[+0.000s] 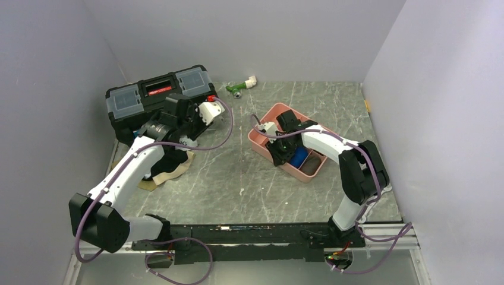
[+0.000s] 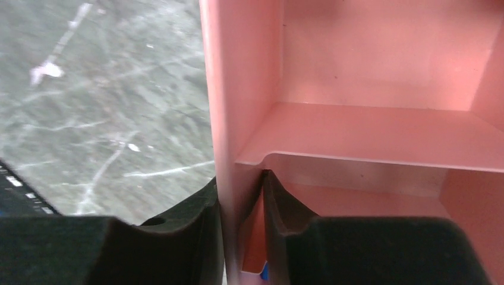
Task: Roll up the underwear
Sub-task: Move the storage box to the center of the board, then place the underwear in the storage box.
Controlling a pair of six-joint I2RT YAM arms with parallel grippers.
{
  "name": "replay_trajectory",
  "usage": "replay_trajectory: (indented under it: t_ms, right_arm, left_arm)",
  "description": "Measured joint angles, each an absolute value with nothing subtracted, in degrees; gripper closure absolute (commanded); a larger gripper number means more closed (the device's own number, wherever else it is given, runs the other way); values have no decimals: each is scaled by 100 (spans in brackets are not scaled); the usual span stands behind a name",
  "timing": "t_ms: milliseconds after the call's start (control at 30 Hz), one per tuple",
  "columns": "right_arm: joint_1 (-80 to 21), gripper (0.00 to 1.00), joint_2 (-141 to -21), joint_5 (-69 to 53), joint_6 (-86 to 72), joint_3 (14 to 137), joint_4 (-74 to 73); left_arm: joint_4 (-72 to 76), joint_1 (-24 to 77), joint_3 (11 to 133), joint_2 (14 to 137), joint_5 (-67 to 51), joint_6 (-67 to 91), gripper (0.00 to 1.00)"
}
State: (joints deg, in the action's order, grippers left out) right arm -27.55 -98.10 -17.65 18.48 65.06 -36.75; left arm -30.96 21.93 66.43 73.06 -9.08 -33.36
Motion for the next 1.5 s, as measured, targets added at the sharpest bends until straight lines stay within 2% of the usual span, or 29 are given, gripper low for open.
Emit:
replay_trajectory:
  t_ms: [300, 400, 600, 767, 1000, 1300, 1500]
  right_arm:
    - [-3076, 55, -9815, -2766, 1428, 6445, -3586]
    - [-3242, 47, -9815, -2954, 1367, 6462, -3588]
    - [-3492, 46, -9810, -3179, 1326, 6652, -3588]
    - [-3400, 46, -9544, -2808, 1406, 6816, -3592]
    - [-2611, 45, -8809, -2421, 1599, 6978, -3612]
    - [-1131, 42, -7835, -2141, 1651, 6696, -3570]
    - [-440, 42, -7290, -2051, 1649, 6134, -3542]
  left_arm:
    - [-3208, 2003, 6713, 7218, -860, -3288, 100]
    - [-3188, 1981, 6713, 7218, -773, -3173, 100]
    - [-3013, 1927, 6713, 7227, -591, -2735, 100]
    - [-2936, 1916, 6744, 7341, -635, -2368, 100]
    - [-2932, 2158, 6825, 7435, -637, -1949, 100]
    - [-2735, 3586, 7282, 8071, -327, -1616, 100]
    - [-2816, 4346, 8149, 9043, -134, -1472, 100]
